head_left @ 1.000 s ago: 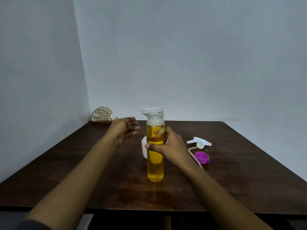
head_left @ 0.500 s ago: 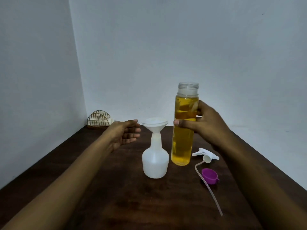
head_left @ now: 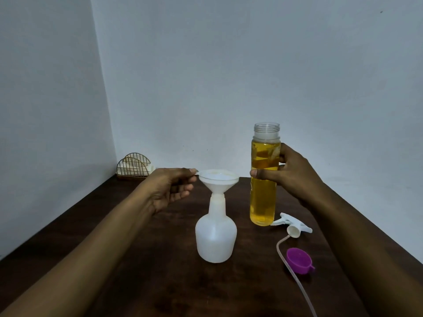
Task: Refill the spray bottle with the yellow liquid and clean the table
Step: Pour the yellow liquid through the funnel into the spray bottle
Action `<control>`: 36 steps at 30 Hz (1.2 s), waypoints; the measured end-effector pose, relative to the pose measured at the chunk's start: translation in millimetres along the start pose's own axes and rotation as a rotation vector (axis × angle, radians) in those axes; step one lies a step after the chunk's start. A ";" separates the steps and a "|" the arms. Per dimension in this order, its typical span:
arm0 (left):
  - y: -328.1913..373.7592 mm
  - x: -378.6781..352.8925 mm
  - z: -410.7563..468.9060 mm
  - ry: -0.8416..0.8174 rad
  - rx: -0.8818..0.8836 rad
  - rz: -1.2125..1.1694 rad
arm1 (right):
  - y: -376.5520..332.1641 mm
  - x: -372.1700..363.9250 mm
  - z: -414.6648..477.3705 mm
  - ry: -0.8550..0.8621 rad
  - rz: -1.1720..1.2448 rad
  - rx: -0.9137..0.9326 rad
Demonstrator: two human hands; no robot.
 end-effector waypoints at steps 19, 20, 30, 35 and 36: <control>9.9 -3.4 6.1 -0.007 -0.015 0.043 | 21.6 -11.5 8.0 -0.082 -0.115 -0.009; 10.7 -3.1 6.0 -0.011 -0.015 0.053 | 21.2 -11.8 8.2 -0.083 -0.117 -0.007; 11.1 0.4 8.9 -0.049 0.002 0.079 | 19.8 -6.3 5.0 -0.067 -0.212 0.012; 12.3 1.4 10.0 -0.073 -0.007 0.088 | 18.3 -5.7 3.8 -0.098 -0.254 0.018; 12.9 1.8 10.3 -0.076 -0.009 0.088 | 18.1 -5.7 4.1 -0.105 -0.256 0.017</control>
Point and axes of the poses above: each hand's wrist, its own z-axis towards the middle knuckle, its own x-axis out of the back of the hand, y = z × x, the point moved 1 cm from there along z, towards the middle knuckle, and after that the axes turned 7 degrees about -z, right-handed, at the moved point
